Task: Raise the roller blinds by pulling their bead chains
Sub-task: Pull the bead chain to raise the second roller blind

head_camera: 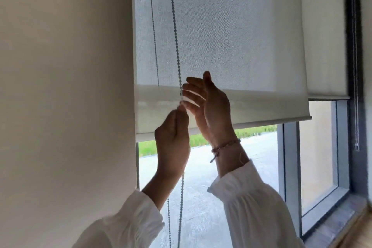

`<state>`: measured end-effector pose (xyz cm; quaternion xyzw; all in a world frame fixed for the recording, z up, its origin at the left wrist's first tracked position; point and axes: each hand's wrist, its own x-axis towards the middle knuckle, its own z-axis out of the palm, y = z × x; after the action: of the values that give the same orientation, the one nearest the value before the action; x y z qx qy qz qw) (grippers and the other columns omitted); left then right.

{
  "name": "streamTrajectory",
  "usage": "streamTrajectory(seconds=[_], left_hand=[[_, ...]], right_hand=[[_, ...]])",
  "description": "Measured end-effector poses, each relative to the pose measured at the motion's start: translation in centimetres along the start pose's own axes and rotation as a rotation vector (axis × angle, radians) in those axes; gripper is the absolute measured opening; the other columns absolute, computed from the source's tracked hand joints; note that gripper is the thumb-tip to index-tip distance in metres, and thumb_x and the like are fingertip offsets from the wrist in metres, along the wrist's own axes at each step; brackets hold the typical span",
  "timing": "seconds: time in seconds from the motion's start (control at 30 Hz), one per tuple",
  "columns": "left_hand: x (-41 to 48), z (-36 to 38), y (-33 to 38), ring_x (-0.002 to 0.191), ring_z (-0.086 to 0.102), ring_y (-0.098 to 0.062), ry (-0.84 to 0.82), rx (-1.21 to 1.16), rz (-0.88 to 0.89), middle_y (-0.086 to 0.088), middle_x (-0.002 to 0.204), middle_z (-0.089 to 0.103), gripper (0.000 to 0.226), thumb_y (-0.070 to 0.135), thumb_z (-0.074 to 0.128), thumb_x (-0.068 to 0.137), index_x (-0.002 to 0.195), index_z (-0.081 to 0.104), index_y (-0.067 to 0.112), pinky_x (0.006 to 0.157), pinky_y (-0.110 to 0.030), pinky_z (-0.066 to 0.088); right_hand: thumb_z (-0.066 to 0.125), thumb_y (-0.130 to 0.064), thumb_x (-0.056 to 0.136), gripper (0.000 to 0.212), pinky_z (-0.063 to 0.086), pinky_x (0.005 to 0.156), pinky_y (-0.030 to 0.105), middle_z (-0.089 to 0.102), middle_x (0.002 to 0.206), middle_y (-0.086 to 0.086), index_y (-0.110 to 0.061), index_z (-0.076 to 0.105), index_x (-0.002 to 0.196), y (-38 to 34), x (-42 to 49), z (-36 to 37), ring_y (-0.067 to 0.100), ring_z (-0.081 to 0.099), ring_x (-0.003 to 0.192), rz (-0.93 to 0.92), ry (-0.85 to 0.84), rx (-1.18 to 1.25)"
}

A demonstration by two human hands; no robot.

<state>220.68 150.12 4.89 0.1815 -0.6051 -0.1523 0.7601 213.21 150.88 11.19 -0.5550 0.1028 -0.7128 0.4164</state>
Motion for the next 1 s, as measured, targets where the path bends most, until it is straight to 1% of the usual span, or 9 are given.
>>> streamTrajectory(seconds=[0.07, 0.13, 0.2, 0.27, 0.43, 0.5, 0.57, 0.73, 1.0], left_hand=[[-2.3, -0.2, -1.0, 0.043, 0.024, -0.015, -0.001, 0.081, -0.008, 0.01, 0.043, 0.03, 0.036, 0.047, 0.042, 0.085, 0.052, 0.038, 0.032, 0.044, -0.041, 0.025], [-4.3, -0.4, -1.9, 0.046, 0.021, -0.014, 0.01, 0.134, -0.012, 0.009, 0.043, 0.029, 0.038, 0.05, 0.04, 0.084, 0.052, 0.036, 0.03, 0.045, -0.044, 0.022], [-6.0, -0.8, -2.9, 0.047, 0.021, -0.011, 0.003, 0.17, -0.039, 0.009, 0.045, 0.03, 0.039, 0.048, 0.041, 0.082, 0.057, 0.038, 0.018, 0.046, -0.044, 0.021], [-6.7, -1.2, -3.1, 0.048, 0.022, -0.01, -0.042, 0.176, -0.061, 0.007, 0.047, 0.029, 0.036, 0.04, 0.043, 0.081, 0.06, 0.039, 0.011, 0.046, -0.043, 0.021], [-4.6, -1.3, -1.5, 0.041, 0.023, -0.005, -0.105, -0.005, -0.274, 0.009, 0.041, 0.028, 0.043, 0.031, 0.039, 0.094, 0.054, 0.033, 0.016, 0.041, -0.019, 0.022], [-3.2, -1.4, -1.1, 0.038, 0.026, -0.006, -0.137, -0.037, -0.407, 0.009, 0.042, 0.031, 0.047, 0.037, 0.029, 0.095, 0.054, 0.038, 0.016, 0.041, -0.019, 0.023], [-1.6, -1.7, -0.8, 0.045, 0.043, -0.009, -0.098, 0.016, -0.446, 0.001, 0.051, 0.047, 0.054, 0.044, 0.023, 0.095, 0.059, 0.05, 0.015, 0.05, -0.026, 0.032], [3.3, -1.7, 3.2, 0.071, 0.062, -0.013, -0.061, -0.035, -0.311, -0.002, 0.075, 0.066, 0.048, 0.041, 0.024, 0.097, 0.077, 0.062, 0.019, 0.072, -0.035, 0.044], [6.1, 0.5, 9.8, 0.071, 0.064, -0.01, -0.226, -0.124, -0.168, 0.002, 0.078, 0.067, 0.03, 0.033, 0.036, 0.097, 0.091, 0.061, 0.017, 0.067, -0.024, 0.049]], right_hand=[[0.041, -0.031, 0.095, 0.029, 0.051, 0.069, 0.03, 0.064, 0.083, 0.006, -0.01, 0.06, 0.088, -1.0, 0.8, 1.1, 0.019, 0.062, 0.075, 0.014, -0.041, 0.01], [0.043, -0.029, 0.095, 0.026, 0.05, 0.063, 0.028, 0.062, 0.08, 0.007, -0.008, 0.057, 0.091, -1.7, 1.3, 2.2, 0.019, 0.061, 0.069, 0.044, -0.073, -0.005], [0.044, -0.031, 0.095, 0.029, 0.037, 0.042, 0.019, 0.054, 0.057, 0.001, -0.009, 0.057, 0.08, -2.0, 1.4, 2.9, 0.011, 0.047, 0.047, 0.065, -0.037, -0.04], [0.046, -0.031, 0.094, 0.038, 0.021, 0.033, 0.014, 0.038, 0.036, -0.009, -0.014, 0.051, 0.06, -1.6, 1.4, 3.1, 0.004, 0.028, 0.031, 0.027, 0.064, -0.053], [0.049, -0.027, 0.093, 0.049, 0.021, 0.041, 0.018, 0.029, 0.032, -0.013, -0.021, 0.042, 0.046, -1.2, 1.0, 3.1, 0.005, 0.022, 0.031, -0.246, 0.124, -0.104], [0.049, -0.026, 0.093, 0.048, 0.02, 0.043, 0.021, 0.029, 0.034, -0.013, -0.021, 0.042, 0.046, -1.5, 0.7, 3.1, 0.005, 0.022, 0.034, -0.286, 0.12, -0.089], [0.049, -0.026, 0.093, 0.048, 0.02, 0.043, 0.021, 0.029, 0.035, -0.013, -0.022, 0.042, 0.045, -1.6, 0.5, 3.2, 0.005, 0.022, 0.034, -0.313, 0.098, -0.083], [0.052, -0.03, 0.089, 0.049, 0.023, 0.046, 0.024, 0.033, 0.034, -0.011, -0.021, 0.045, 0.041, -0.9, -1.0, 3.5, 0.008, 0.027, 0.035, -0.312, 0.115, -0.114], [0.049, -0.016, 0.093, 0.045, 0.015, 0.038, 0.015, 0.029, 0.039, -0.013, -0.017, 0.039, 0.049, 1.9, -6.2, 1.0, 0.003, 0.019, 0.033, -0.232, 0.072, 0.071]])
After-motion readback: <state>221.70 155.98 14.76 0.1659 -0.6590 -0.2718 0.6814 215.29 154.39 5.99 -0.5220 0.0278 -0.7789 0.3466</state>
